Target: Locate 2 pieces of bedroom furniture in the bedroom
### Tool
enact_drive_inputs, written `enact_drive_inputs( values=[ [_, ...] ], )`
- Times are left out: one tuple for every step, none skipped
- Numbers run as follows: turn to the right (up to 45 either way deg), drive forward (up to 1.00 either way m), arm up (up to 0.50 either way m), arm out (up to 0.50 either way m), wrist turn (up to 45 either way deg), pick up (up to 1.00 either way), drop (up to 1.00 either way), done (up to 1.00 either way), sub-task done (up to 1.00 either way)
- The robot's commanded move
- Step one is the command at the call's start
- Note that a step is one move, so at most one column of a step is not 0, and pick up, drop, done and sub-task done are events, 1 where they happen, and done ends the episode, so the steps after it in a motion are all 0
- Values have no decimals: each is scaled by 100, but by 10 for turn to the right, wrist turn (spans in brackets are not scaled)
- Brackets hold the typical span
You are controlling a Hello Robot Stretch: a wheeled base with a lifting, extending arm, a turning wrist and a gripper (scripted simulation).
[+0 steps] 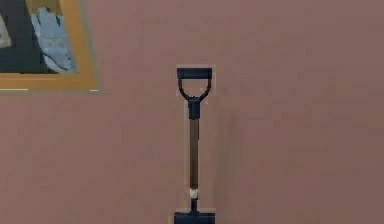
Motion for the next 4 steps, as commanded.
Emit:
enact_drive_inputs(
  values=[
    [-420,0,0,0,0,0,0,0,0],
    [0,40,0,0,0,0,0,0,0],
    [-450,0,0,0,0,0,0,0,0],
    [0,30,0,0,0,0,0,0,0]
  ],
)
